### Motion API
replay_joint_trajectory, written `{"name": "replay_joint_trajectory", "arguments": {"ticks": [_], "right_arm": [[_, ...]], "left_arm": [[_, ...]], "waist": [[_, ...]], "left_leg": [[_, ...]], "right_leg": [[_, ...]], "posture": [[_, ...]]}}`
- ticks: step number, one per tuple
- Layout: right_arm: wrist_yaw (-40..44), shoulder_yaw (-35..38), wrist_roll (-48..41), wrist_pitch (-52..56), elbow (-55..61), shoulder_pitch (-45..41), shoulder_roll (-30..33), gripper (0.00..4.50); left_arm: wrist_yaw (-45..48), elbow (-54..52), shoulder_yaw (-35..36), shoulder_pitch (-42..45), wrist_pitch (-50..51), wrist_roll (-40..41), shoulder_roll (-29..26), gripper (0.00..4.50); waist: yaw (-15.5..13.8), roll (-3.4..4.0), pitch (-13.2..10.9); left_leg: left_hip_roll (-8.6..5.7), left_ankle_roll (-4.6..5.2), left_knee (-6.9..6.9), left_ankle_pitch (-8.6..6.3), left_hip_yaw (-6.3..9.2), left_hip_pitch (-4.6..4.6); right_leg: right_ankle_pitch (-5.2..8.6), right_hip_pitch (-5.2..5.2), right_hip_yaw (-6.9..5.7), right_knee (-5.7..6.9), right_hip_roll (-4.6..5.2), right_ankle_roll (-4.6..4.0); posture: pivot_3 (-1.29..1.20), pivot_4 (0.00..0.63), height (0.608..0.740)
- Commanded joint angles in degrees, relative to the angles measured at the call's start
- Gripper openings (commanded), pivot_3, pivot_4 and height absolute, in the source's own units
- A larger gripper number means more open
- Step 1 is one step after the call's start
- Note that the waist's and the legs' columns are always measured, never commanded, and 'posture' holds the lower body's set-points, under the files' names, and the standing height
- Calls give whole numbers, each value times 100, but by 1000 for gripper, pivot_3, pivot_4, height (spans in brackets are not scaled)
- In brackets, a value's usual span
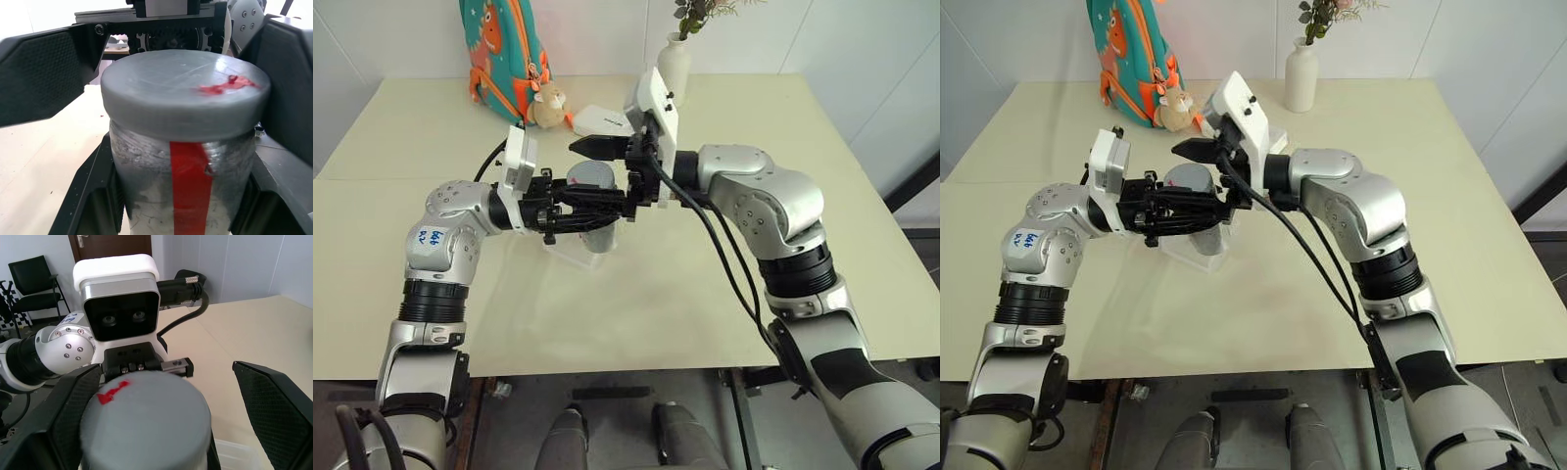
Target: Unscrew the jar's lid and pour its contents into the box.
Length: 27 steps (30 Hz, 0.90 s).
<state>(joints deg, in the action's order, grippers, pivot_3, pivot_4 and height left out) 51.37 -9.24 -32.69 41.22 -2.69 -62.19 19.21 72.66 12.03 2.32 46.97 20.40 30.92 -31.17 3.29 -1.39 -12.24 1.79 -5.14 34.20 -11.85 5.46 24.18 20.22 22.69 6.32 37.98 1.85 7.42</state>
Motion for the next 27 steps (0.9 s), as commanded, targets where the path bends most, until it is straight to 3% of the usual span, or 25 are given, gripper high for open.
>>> {"name": "replay_joint_trajectory", "arguments": {"ticks": [1, 12, 19, 27], "right_arm": [[28, 845, -96, -186, -37, 79, 513, 4471], [498, 1356, -384, -299, -31, 279, 1028, 4471], [144, 1033, -725, 51, 774, 310, 369, 4471], [-365, 270, -205, 142, 788, 164, -203, 4471]], "left_arm": [[199, -239, 68, 32, -169, 85, -39, 2134], [229, -217, 107, 21, -214, 68, -69, 2134], [221, -174, 75, 60, -199, 38, -71, 2134], [235, -140, 29, 107, -175, 33, -39, 2134]], "waist": [[1, 0, 0], [53, 2, -1], [107, 3, -1], [109, 3, -1]], "left_leg": [[0, 0, 0, 0, 0, 0], [0, 0, -1, 0, -5, -2], [1, 0, -1, 0, -2, -2], [0, -5, 2, 3, 2, -2]], "right_leg": [[0, 0, 0, 0, 0, 0], [0, -1, 4, 1, -1, 0], [0, -1, 2, 2, -1, 0], [0, -1, 1, 9, -1, 0]], "posture": [[0, 150, 740], [0, 150, 740], [0, 150, 740], [0, 150, 740]]}}
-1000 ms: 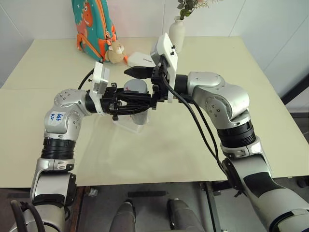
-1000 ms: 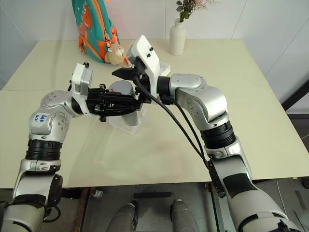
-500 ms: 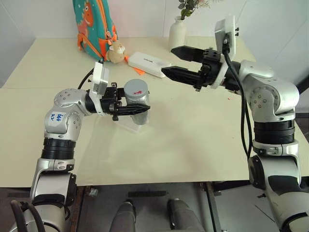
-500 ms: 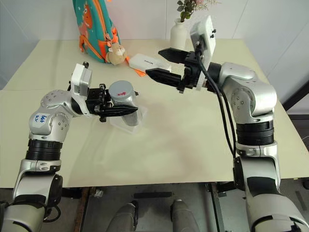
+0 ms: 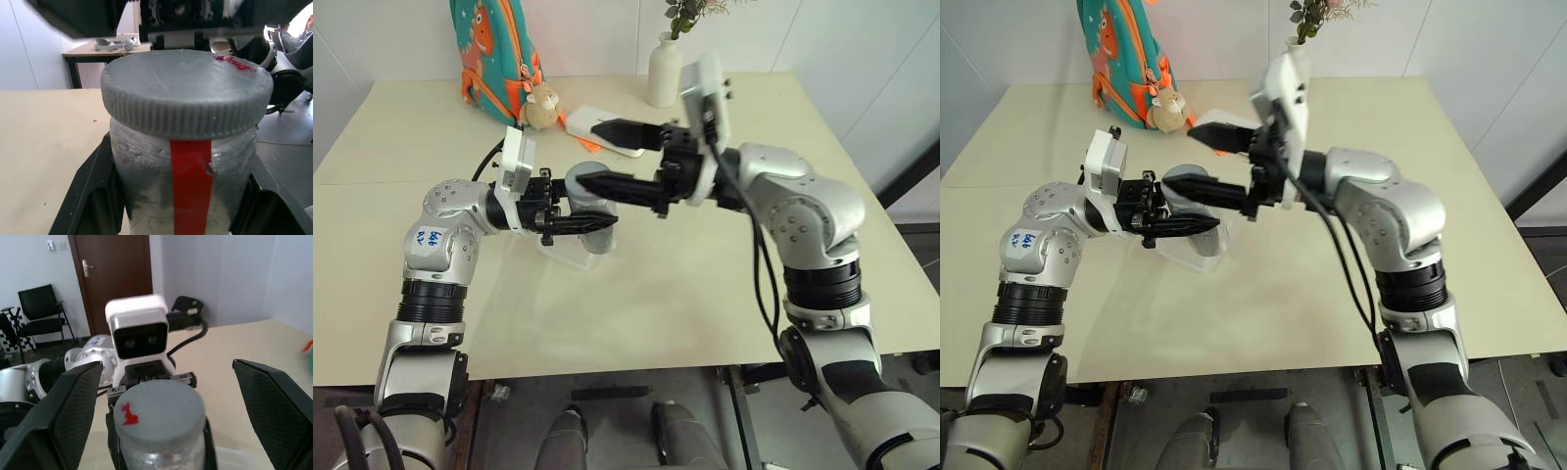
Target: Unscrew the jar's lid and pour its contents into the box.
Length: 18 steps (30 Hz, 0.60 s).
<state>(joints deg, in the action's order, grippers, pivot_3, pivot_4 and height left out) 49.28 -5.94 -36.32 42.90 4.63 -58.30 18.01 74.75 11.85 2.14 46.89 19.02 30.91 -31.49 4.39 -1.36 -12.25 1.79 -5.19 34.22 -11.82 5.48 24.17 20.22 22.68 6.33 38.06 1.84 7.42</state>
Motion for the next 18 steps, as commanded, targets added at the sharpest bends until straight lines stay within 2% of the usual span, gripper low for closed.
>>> {"name": "replay_joint_trajectory", "arguments": {"ticks": [1, 7, 18], "right_arm": [[-204, -104, 227, -37, -11, -255, -113, 4471], [-367, -393, 742, -183, -379, -426, -192, 4471], [-273, -126, 722, -188, -474, -477, 52, 4471]], "left_arm": [[25, -125, 46, 115, -33, 37, -6, 2134], [8, -142, 49, 100, -21, 45, 0, 2134], [-41, -166, 61, 73, -37, 58, 23, 2134]], "waist": [[-3, 0, 0], [14, 0, 0], [14, 0, 0]], "left_leg": [[0, 0, 0, 0, 0, 0], [0, -1, -1, 0, 1, 0], [0, 0, -2, 0, 2, 0]], "right_leg": [[0, 0, 0, 0, 0, 0], [0, 1, -1, 0, 0, 0], [0, 1, -1, 0, 0, 0]], "posture": [[0, 150, 740], [0, 150, 740], [0, 150, 740]]}}
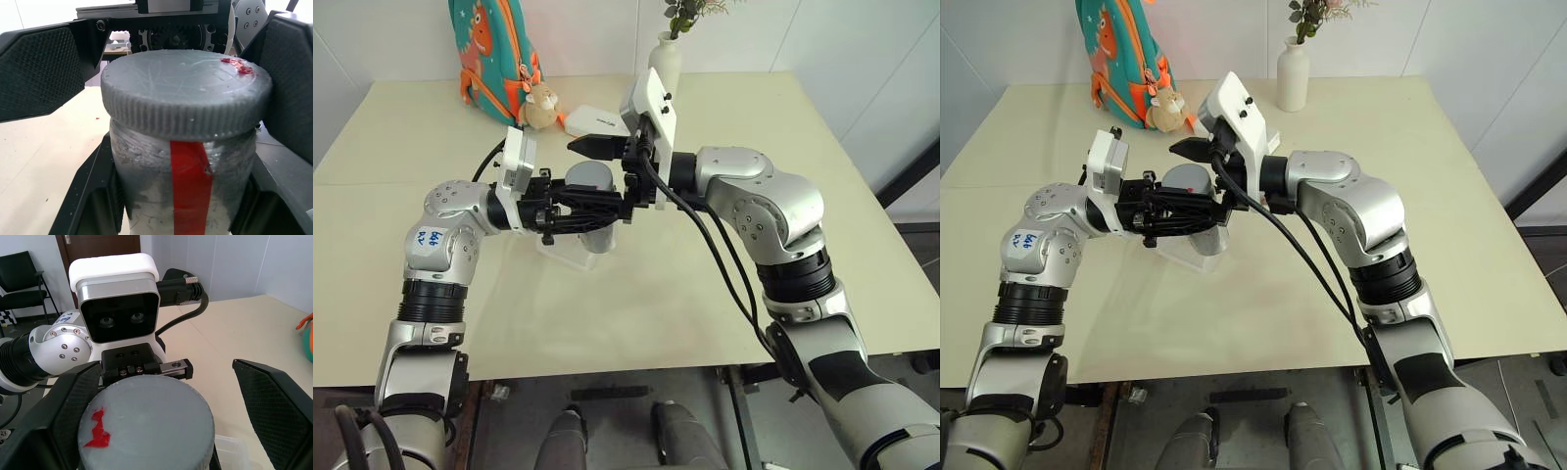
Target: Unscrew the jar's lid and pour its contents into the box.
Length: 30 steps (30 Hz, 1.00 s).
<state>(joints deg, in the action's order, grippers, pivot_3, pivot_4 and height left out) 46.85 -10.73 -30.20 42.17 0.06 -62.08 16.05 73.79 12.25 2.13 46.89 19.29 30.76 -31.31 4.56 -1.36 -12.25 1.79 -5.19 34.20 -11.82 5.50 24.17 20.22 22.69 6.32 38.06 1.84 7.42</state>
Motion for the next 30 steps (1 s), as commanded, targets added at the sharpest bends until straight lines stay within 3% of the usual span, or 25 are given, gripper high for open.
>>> {"name": "replay_joint_trajectory", "arguments": {"ticks": [1, 8, 17, 23, 30], "right_arm": [[-8, 386, 116, -139, -32, -81, 313, 4471], [432, 655, 111, -453, 122, 338, 1152, 4471], [982, 1395, -644, -212, 578, 755, 1794, 4471], [741, 1191, -922, -15, 854, 620, 1272, 4471], [284, 617, -618, 48, 714, 225, 458, 4471]], "left_arm": [[54, -210, 63, 69, -63, 76, 5, 2134], [5, -214, 94, 40, -78, 74, -14, 2134], [25, -232, 193, 15, 0, 90, -38, 2134], [38, -157, 177, 71, -14, 46, -20, 2134], [77, -88, 143, 127, -30, 22, 3, 2134]], "waist": [[-7, 0, 0], [-30, 0, 0], [-35, 0, 0], [13, 0, 0], [4, 0, 0]], "left_leg": [[0, 0, 0, 0, 0, 0], [-1, 0, -1, 0, 0, 1], [0, 1, -3, 0, -2, 0], [0, 2, -1, 1, -2, -2], [0, 0, 0, 3, 1, -1]], "right_leg": [[0, 0, 0, 0, 0, 0], [0, -1, 0, -6, 0, 0], [0, -1, 1, -6, -2, 0], [0, -2, 2, -1, -2, 0], [0, -1, 1, 3, -2, 0]], "posture": [[0, 150, 740], [0, 150, 740], [0, 150, 740], [0, 150, 740], [0, 150, 740]]}}
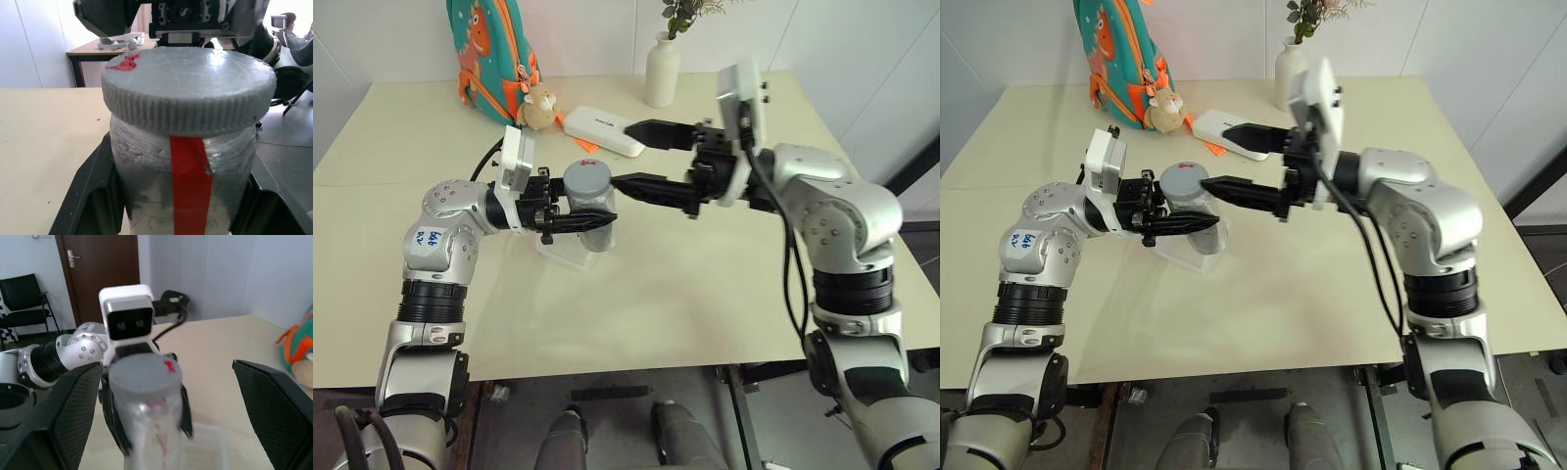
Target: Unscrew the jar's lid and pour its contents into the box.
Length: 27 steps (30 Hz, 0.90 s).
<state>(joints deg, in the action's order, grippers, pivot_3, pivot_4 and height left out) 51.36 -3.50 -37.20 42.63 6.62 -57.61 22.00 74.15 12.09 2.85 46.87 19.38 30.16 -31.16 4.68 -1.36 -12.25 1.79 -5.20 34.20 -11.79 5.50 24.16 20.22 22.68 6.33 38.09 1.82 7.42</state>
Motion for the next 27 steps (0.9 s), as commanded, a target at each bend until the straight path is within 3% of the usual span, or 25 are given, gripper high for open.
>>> {"name": "replay_joint_trajectory", "arguments": {"ticks": [1, 17, 27], "right_arm": [[-192, -195, 140, -8, 16, -272, -207, 4471], [-435, -655, 806, -23, -621, -694, -588, 4471], [-205, -294, 671, 93, -511, -562, -95, 4471]], "left_arm": [[41, -73, 70, 127, -39, 81, -9, 2134], [24, -142, 44, 70, -19, 83, 79, 2134], [20, -149, 41, 54, -40, 92, 88, 2134]], "waist": [[-11, 0, 0], [4, 0, 0], [-12, 0, 0]], "left_leg": [[0, 0, 0, 0, 1, 0], [0, -3, -1, 1, 2, 0], [-1, -3, -1, 1, 2, 1]], "right_leg": [[0, 0, -1, -1, 0, 0], [0, 1, -1, 1, 0, 0], [0, 1, -1, -1, 0, 0]], "posture": [[0, 150, 740], [0, 150, 740], [0, 150, 740]]}}
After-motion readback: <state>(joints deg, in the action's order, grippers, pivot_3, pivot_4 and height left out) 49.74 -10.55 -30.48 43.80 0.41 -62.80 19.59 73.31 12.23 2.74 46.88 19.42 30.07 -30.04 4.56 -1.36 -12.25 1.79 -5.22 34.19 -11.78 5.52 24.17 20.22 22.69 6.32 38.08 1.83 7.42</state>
